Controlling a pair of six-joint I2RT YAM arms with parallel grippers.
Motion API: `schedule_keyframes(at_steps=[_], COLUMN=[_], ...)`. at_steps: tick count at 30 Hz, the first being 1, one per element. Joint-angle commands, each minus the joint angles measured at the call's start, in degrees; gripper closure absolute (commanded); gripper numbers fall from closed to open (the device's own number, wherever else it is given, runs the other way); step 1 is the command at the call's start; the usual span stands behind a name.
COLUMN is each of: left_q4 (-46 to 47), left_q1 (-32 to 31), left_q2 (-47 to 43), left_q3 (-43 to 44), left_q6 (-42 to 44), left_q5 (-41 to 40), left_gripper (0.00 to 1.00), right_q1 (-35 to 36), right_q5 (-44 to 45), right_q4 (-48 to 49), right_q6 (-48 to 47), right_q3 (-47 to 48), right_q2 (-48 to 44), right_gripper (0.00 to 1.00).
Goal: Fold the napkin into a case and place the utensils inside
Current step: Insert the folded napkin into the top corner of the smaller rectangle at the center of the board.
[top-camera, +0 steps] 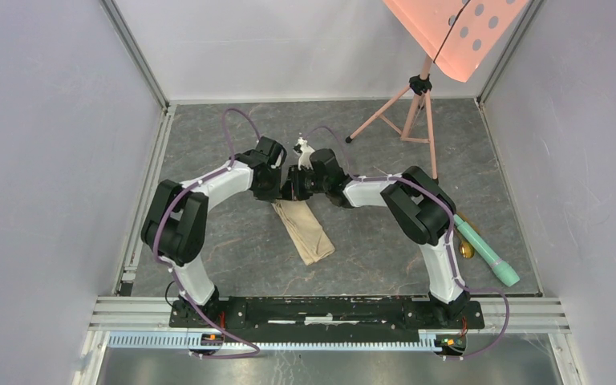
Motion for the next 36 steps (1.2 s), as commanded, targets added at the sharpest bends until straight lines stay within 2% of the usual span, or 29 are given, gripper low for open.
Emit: schedule_keyframes(at_steps=[1,4,8,11,14,20,24,30,36], left_q4=[3.2,4.7,5.8,5.6,4.6,3.0,3.1,3.2,3.5], left_q1=[0.1,0.1,0.1,0.2,0.4,0.6,0.6,0.6,0.6], left_q2=[-3.5,-4.5,-4.7,-5.0,-5.7,-7.6,-7.5,-6.9,-6.9], left_q3=[-1.3,-1.9,-1.7,-2.1,-2.8,-3.9,-4.0,-3.5,-3.5], left_q6=[2.2,2.3,1.9,0.9,0.5,1.0,1.0,1.2,1.8], left_q5=[1.4,2.0,4.0,4.0,3.4,1.8,2.2,3.5,4.0], left_gripper=[0.98,0.98,0.98,0.98,0.98,0.98,0.98,0.98,0.98], right_q1=[0.9,2.3,4.1,3.9,3.1,-1.6,-2.6,-2.5,-1.9], right_q5=[2.0,2.5,5.2,5.9,4.4,-0.9,-2.3,-3.1,-3.5], right_q4=[-1.4,-2.9,-4.5,-5.3,-5.0,1.1,0.7,3.6,5.7], right_q6=[-1.4,-0.4,1.4,1.4,-0.5,1.1,0.2,2.1,4.5], right_q3=[5.2,8.1,9.8,8.8,7.1,-2.1,-2.0,-1.9,0.4], right_q2=[2.9,6.3,10.5,10.1,6.9,-1.3,-1.9,-0.6,2.5], right_gripper=[0.78,0.89,0.9,0.86,0.71,0.6,0.59,0.6,0.78])
